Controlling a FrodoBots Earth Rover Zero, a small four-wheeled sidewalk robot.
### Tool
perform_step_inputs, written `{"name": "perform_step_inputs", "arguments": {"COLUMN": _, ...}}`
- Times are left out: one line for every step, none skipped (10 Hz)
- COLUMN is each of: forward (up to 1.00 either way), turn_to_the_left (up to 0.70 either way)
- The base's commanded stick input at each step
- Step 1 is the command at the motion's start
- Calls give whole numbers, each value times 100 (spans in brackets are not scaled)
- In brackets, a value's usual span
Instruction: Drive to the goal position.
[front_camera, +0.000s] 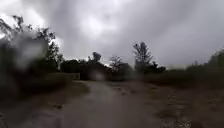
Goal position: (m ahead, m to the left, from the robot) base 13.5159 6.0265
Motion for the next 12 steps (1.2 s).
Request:
{"name": "perform_step_inputs", "arguments": {"forward": 70, "turn_to_the_left": 0}}
{"name": "perform_step_inputs", "arguments": {"forward": 70, "turn_to_the_left": 0}}
{"name": "perform_step_inputs", "arguments": {"forward": 70, "turn_to_the_left": 0}}
{"name": "perform_step_inputs", "arguments": {"forward": 70, "turn_to_the_left": 0}}
{"name": "perform_step_inputs", "arguments": {"forward": 70, "turn_to_the_left": 0}}
{"name": "perform_step_inputs", "arguments": {"forward": 70, "turn_to_the_left": 0}}
{"name": "perform_step_inputs", "arguments": {"forward": 70, "turn_to_the_left": 0}}
{"name": "perform_step_inputs", "arguments": {"forward": 70, "turn_to_the_left": 0}}
{"name": "perform_step_inputs", "arguments": {"forward": 70, "turn_to_the_left": 0}}
{"name": "perform_step_inputs", "arguments": {"forward": 70, "turn_to_the_left": 0}}
{"name": "perform_step_inputs", "arguments": {"forward": 70, "turn_to_the_left": 0}}
{"name": "perform_step_inputs", "arguments": {"forward": 70, "turn_to_the_left": 0}}
